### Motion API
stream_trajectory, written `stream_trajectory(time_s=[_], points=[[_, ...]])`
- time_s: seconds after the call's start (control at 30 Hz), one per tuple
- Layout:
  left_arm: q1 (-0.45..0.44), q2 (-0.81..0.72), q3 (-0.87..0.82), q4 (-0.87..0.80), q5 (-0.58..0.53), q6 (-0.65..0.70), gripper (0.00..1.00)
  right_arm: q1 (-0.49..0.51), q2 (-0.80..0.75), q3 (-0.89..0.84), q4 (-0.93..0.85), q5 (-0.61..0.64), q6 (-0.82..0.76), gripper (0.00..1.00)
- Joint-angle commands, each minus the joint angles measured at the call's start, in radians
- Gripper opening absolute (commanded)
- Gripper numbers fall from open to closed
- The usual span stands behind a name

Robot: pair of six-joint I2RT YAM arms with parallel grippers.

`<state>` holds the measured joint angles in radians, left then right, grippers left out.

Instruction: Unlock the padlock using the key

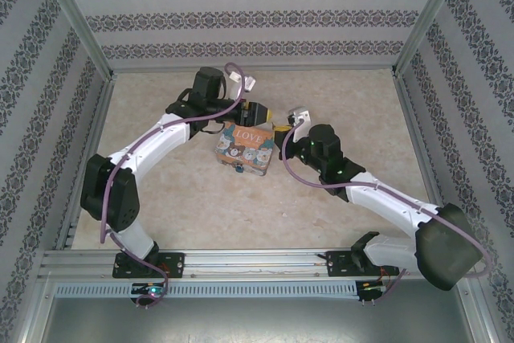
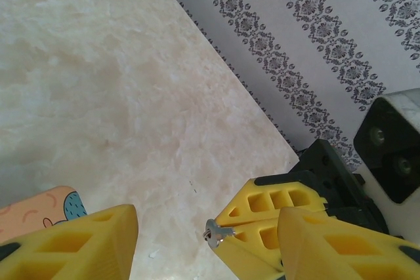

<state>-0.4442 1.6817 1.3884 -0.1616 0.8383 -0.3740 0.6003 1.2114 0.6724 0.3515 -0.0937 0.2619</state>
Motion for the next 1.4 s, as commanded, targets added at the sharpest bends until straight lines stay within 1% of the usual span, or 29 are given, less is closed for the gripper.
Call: stream_trajectory(time_s=[0.0,0.13,0.23,0.43,0.6,0.77,0.8,0.83,0.87,0.97,1.1,1.17,1.27,1.37], points=[[-0.024,0.017,0.034,0.011,0.029,-0.035,0.57,0.013,0.013,0.030,0.061,0.008,0.003,0.00],[-0.033,0.034,0.034,0.023,0.030,-0.052,0.54,0.015,0.026,0.035,0.073,0.009,0.008,0.00],[-0.040,0.045,0.032,0.032,0.036,-0.069,0.48,0.015,0.033,0.039,0.076,0.006,0.009,0.00],[-0.050,0.055,0.025,0.051,0.033,-0.089,0.34,0.014,0.040,0.041,0.079,0.008,0.017,0.00],[-0.052,0.059,0.017,0.066,0.030,-0.103,0.18,0.015,0.042,0.039,0.078,0.005,0.021,0.00],[-0.051,0.049,0.012,0.067,-0.001,-0.096,0.10,0.012,0.035,0.031,0.072,0.007,0.034,0.00],[-0.050,0.045,0.012,0.066,-0.009,-0.091,0.06,0.009,0.033,0.028,0.070,0.001,0.040,0.00],[-0.049,0.041,0.013,0.061,-0.011,-0.082,0.01,0.002,0.030,0.026,0.070,-0.009,0.047,0.02],[-0.043,0.037,0.023,0.035,-0.011,-0.055,0.00,-0.009,0.025,0.024,0.066,-0.033,0.052,0.08],[-0.015,0.024,0.074,-0.081,-0.029,0.020,0.00,-0.069,-0.005,0.021,0.020,-0.126,0.078,0.24],[0.034,0.001,0.108,-0.159,0.005,0.087,0.00,-0.180,-0.041,0.012,0.025,-0.320,0.145,0.43],[0.052,-0.002,0.137,-0.215,0.020,0.131,0.00,-0.218,-0.048,0.017,0.027,-0.394,0.167,0.52],[0.074,-0.001,0.178,-0.277,0.061,0.172,0.00,-0.257,-0.042,0.023,0.075,-0.485,0.220,0.58],[0.088,0.007,0.215,-0.317,0.101,0.192,0.00,-0.266,-0.012,0.025,0.199,-0.559,0.311,0.60]])
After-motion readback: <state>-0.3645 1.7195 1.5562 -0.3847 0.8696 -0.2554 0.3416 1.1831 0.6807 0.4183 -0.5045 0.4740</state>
